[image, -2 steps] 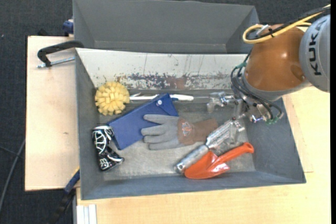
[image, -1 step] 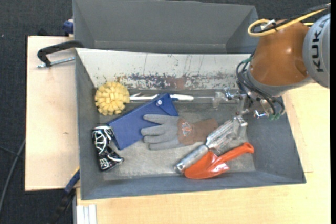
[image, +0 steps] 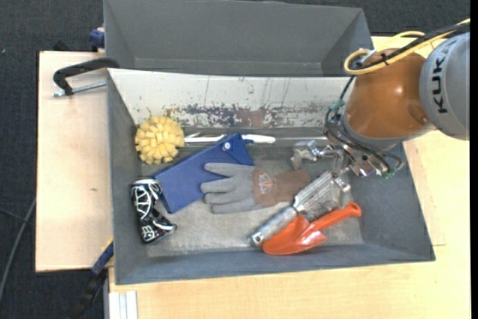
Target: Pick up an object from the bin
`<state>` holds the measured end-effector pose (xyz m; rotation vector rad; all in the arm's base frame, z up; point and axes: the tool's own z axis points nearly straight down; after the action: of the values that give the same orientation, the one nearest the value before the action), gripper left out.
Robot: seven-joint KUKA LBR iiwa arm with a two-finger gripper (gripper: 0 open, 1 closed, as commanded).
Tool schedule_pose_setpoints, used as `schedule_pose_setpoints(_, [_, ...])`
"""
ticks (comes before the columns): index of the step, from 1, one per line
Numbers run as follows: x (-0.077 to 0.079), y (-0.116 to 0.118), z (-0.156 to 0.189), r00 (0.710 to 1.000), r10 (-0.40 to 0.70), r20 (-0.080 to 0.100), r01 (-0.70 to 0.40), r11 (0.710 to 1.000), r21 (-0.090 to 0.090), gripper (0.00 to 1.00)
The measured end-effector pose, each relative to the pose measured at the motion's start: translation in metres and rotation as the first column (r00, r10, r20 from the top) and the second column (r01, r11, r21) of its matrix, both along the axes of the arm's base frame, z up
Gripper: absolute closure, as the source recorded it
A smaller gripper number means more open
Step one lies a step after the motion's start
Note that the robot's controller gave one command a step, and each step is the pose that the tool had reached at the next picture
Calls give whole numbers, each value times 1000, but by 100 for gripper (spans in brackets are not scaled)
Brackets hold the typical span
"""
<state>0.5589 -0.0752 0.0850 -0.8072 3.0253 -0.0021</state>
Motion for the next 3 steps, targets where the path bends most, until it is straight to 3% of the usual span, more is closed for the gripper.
schedule_pose_setpoints(1, [5,-6,-13,999,-52,3,52,999,1,100])
schedule_pose_setpoints(3, [4,-5,-9,999,-51,2,51,999,2,100])
